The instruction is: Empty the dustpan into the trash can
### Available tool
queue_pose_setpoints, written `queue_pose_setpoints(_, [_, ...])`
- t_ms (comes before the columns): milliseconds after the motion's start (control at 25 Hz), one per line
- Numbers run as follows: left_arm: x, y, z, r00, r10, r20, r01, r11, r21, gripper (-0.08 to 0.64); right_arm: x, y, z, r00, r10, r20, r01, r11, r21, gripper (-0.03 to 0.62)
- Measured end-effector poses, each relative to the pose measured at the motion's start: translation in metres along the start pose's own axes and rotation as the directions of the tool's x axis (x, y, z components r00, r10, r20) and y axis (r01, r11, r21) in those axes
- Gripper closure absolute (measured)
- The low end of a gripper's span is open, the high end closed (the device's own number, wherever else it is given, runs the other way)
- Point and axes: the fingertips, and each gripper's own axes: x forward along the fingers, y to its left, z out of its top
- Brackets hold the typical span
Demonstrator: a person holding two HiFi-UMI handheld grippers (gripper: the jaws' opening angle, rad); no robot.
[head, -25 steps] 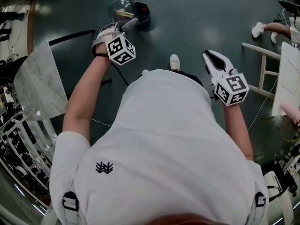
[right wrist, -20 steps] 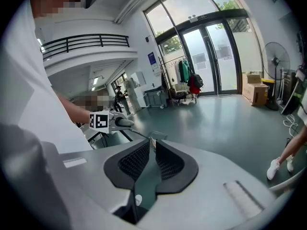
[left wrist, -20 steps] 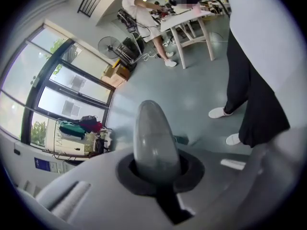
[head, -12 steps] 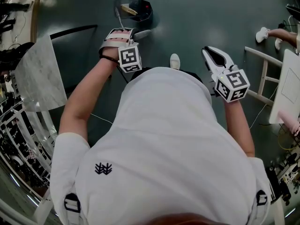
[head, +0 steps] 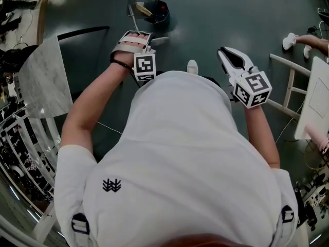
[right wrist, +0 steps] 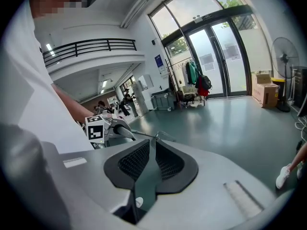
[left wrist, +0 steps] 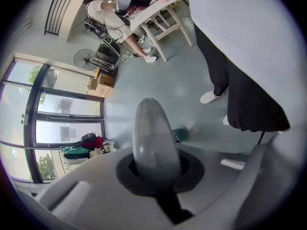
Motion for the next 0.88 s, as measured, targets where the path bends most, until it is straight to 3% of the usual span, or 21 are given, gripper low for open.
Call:
queue_pose_setpoints(480, [0.007, -0.005, 0.005, 0.999, -0.015, -0.041, 0.019, 0.994, 0.111, 0.503, -0.005, -0.006, -0.012, 1.0, 0.013, 0.006, -0.013, 1.0, 0.016, 0.551])
queue_pose_setpoints(720, [0.017, -0.002, -0.01, 0.996, -0.022, -0.081, 0.039, 0.975, 0.219, 0.505, -0.01, -0.01, -0.016, 1.0, 0.009, -0.001, -0.009, 1.0, 0.026, 0.551])
queue_pose_setpoints(880, [0.016, -0.006, -0.009, 0.996, -0.013, -0.085, 0.04, 0.945, 0.323, 0.505, -0.013, -0.012, -0.018, 1.0, 0.003, -0.001, -0.003, 0.999, 0.035, 0.551])
